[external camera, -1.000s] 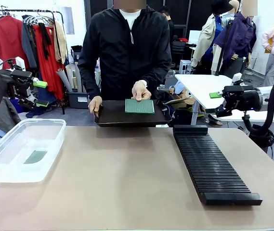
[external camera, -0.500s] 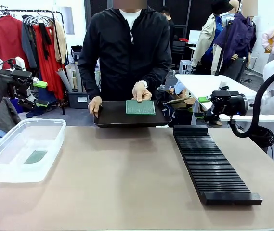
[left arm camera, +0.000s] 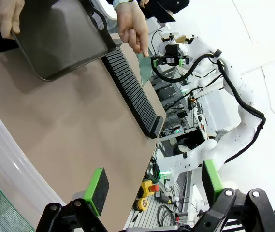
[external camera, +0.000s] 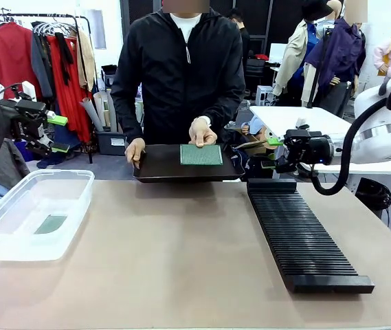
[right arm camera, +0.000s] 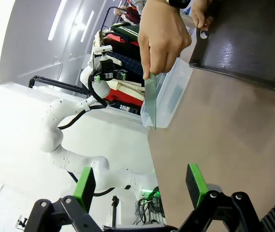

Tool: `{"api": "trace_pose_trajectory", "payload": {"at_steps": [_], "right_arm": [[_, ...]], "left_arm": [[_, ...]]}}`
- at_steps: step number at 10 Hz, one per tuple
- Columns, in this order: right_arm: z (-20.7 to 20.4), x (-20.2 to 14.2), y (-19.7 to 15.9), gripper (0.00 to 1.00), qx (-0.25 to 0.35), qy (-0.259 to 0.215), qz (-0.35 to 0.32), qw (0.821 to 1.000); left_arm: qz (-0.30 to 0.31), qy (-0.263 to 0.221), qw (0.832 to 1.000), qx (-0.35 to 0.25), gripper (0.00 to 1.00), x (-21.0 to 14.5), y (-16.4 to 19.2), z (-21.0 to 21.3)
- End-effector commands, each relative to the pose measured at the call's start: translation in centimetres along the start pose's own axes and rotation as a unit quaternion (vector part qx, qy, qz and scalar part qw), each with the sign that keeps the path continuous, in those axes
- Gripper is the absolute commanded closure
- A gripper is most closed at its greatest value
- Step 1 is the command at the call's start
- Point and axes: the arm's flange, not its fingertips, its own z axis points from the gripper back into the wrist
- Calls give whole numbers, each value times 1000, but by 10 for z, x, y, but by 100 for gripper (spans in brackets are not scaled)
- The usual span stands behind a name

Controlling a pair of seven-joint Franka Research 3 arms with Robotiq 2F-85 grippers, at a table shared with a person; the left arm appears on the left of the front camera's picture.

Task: Sort PCBs into racks and boxes based on the side picked up.
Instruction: Pick up the Blank PCB handed by the Human.

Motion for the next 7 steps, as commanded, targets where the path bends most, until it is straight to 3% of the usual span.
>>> {"api": "trace_pose_trajectory", "payload": {"at_steps": [1, 7], "right_arm": [[-12, 19, -6, 0, 1, 0, -5, 1000], [-52, 35, -23, 0, 13, 19, 6, 1000]], "left_arm": [[1, 2, 1000, 3, 0, 0, -1, 1], [1, 2, 1000, 3, 0, 0, -1, 1]]}}
